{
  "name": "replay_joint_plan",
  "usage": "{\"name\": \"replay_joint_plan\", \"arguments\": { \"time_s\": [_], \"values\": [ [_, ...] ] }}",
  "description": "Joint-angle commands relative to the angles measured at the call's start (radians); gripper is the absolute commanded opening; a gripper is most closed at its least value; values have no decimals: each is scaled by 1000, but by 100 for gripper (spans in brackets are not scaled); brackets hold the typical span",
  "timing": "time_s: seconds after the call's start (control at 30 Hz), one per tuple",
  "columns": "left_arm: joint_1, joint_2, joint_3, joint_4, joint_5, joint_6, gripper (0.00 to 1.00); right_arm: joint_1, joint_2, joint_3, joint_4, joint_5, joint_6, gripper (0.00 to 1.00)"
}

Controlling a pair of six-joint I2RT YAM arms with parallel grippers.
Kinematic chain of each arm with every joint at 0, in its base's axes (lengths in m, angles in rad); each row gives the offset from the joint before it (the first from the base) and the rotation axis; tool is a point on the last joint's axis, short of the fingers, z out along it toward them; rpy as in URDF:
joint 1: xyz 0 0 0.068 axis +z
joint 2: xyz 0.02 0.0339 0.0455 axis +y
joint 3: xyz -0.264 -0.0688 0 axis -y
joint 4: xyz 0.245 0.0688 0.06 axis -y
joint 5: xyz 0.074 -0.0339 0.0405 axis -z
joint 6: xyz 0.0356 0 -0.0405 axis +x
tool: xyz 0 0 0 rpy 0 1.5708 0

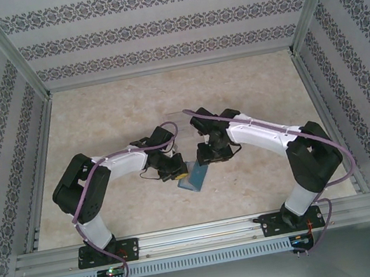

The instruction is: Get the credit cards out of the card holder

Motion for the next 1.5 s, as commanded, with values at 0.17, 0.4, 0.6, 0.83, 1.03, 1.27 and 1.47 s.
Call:
{"name": "replay_joint_plan", "arguments": {
  "time_s": [0.17,0.4,0.6,0.83,1.03,1.27,1.47],
  "values": [
    [-13,41,-6,-52,-56,-2,10,55,-47,-5,88,-14,268,72],
    [-13,39,-11,-54,-54,5,10,71,18,-16,144,22,399,80],
    [-13,39,-10,-58,-54,11,10,74,36,-64,136,45,393,78],
    [-13,40,-14,-53,-56,6,10,72,-37,-105,90,60,369,72],
    [-13,38,-11,-60,-61,4,10,59,-113,-160,60,60,352,52],
    [-15,17,-5,-62,-65,-1,10,36,-160,-259,192,8,367,25],
    [-12,-54,12,-84,-94,-3,13,36,-180,-281,330,-31,321,5]
  ]
}}
